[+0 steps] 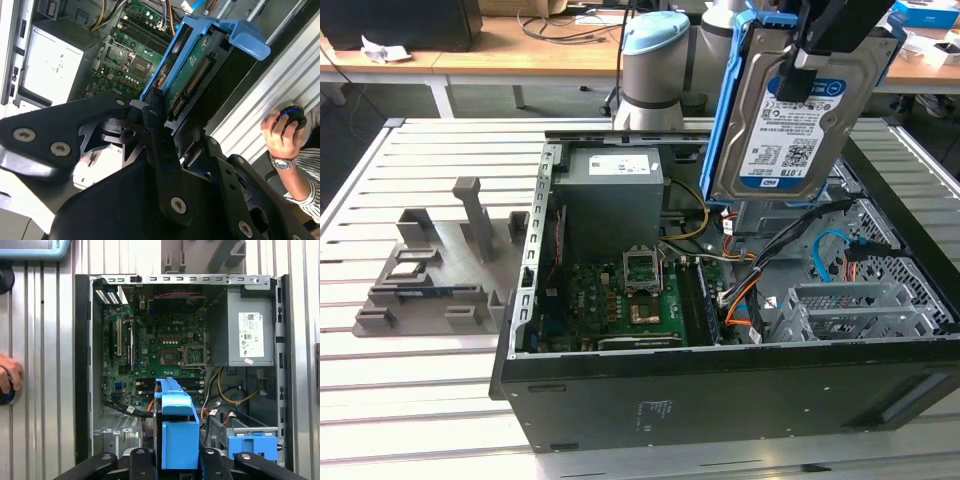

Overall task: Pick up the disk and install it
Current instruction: 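Pick up the disk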

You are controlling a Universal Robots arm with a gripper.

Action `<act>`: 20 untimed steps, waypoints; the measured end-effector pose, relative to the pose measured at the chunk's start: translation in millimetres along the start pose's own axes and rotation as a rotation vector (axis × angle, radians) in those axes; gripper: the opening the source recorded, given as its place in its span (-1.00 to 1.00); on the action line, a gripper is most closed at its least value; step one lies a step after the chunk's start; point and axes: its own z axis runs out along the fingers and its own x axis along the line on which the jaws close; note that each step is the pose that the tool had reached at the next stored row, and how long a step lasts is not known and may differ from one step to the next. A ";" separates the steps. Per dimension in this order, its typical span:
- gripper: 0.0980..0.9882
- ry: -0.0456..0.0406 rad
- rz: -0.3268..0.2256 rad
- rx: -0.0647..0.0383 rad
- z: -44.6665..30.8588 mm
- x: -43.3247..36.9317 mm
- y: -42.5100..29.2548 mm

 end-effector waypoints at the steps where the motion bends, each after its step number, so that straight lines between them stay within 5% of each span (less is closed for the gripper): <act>1: -0.40 0.0004 0.000 0.000 0.2 0.7 0.0; 20: -0.40 0.0052 -0.002 0.000 4.8 12.6 -0.5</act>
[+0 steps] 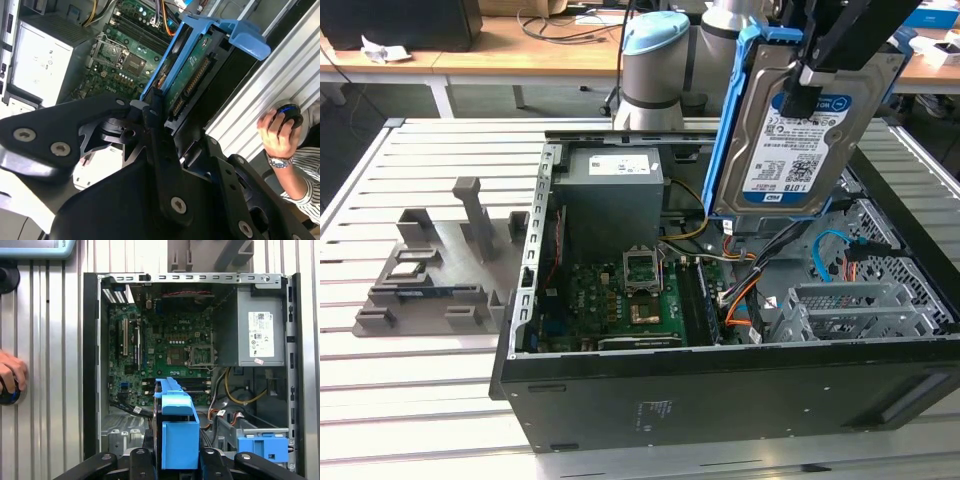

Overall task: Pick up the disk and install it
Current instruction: 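Pick up the disk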

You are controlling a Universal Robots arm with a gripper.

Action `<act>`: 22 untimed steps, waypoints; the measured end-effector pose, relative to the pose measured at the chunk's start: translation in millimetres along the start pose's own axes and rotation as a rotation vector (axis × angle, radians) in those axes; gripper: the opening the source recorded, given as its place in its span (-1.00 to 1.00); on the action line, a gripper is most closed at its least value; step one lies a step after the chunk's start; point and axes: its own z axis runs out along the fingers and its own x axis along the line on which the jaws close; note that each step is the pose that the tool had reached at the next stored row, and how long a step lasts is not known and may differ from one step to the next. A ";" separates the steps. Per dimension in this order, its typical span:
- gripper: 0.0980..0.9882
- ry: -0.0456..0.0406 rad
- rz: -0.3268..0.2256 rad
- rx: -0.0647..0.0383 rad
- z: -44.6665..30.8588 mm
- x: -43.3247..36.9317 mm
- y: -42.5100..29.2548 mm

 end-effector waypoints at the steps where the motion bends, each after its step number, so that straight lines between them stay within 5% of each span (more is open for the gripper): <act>1: -0.40 0.0004 0.000 0.000 0.2 0.6 0.0; 22: -0.40 0.0079 -0.002 0.000 3.9 11.0 -0.4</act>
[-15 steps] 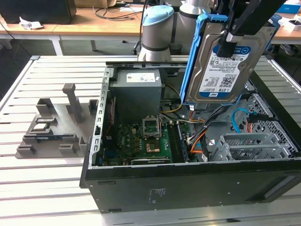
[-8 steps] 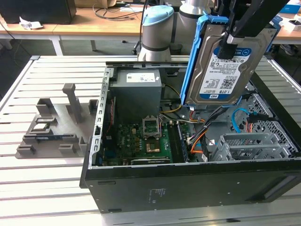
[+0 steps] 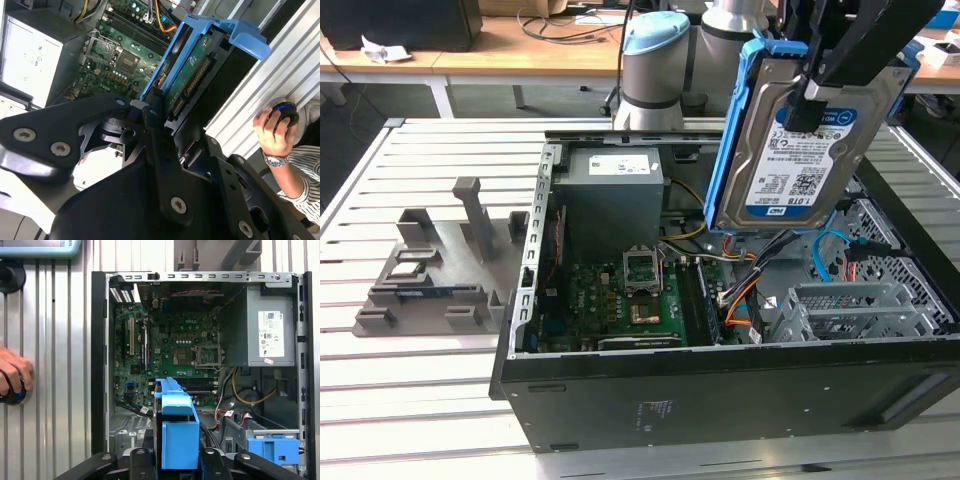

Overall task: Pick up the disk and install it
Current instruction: 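Pick up the disk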

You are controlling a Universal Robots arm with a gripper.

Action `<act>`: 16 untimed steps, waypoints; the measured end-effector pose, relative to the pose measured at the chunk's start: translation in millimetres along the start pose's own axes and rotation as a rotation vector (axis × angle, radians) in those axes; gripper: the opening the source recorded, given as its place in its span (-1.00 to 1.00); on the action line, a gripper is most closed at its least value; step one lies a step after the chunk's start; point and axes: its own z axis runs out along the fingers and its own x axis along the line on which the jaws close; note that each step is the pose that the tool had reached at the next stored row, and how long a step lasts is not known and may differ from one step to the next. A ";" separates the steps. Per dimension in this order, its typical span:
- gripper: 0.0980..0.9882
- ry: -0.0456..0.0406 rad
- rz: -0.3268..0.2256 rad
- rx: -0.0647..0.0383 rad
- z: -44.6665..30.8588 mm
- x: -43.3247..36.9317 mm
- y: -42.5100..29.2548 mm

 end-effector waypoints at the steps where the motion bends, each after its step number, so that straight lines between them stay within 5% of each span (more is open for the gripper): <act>1: -0.40 0.0004 0.000 0.000 0.3 0.6 0.0; 16: -0.40 0.0065 -0.001 0.000 3.0 8.4 -0.3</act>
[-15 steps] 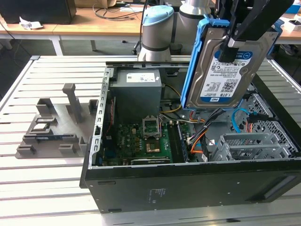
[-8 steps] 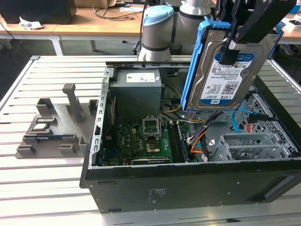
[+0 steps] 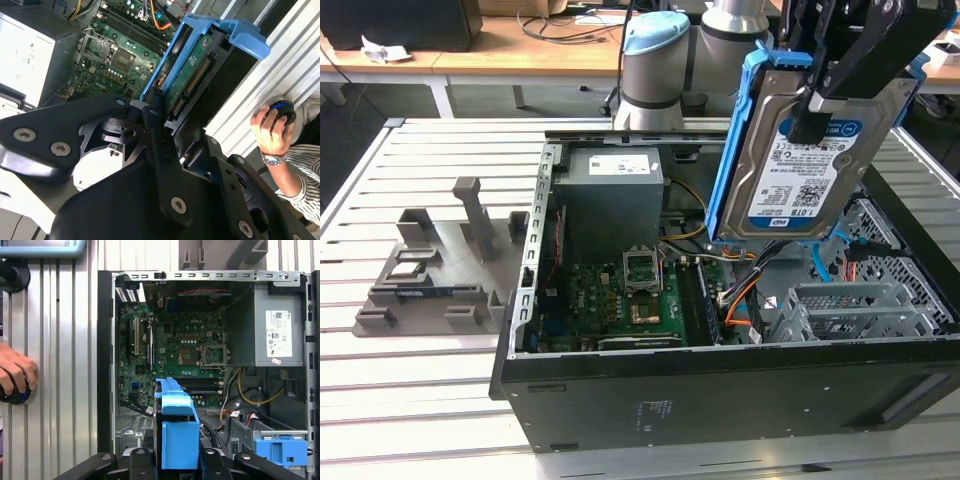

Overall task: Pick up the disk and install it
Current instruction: 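Pick up the disk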

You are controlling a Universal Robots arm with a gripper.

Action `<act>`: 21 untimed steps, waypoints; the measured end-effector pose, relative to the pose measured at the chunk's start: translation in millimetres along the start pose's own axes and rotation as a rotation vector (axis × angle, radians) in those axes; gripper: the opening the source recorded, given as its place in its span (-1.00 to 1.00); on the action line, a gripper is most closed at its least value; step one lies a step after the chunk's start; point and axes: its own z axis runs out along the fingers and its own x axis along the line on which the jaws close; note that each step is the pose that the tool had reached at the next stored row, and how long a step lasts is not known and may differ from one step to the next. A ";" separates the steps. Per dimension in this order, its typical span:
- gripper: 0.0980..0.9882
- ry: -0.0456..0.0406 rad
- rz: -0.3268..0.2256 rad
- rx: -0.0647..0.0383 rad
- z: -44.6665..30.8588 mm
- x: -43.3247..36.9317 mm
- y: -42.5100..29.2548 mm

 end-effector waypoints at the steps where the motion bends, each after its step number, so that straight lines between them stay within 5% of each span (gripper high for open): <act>1: -0.40 0.0005 0.000 0.000 0.3 0.8 0.0; 21: -0.40 0.0012 -0.002 0.000 7.0 15.9 -0.6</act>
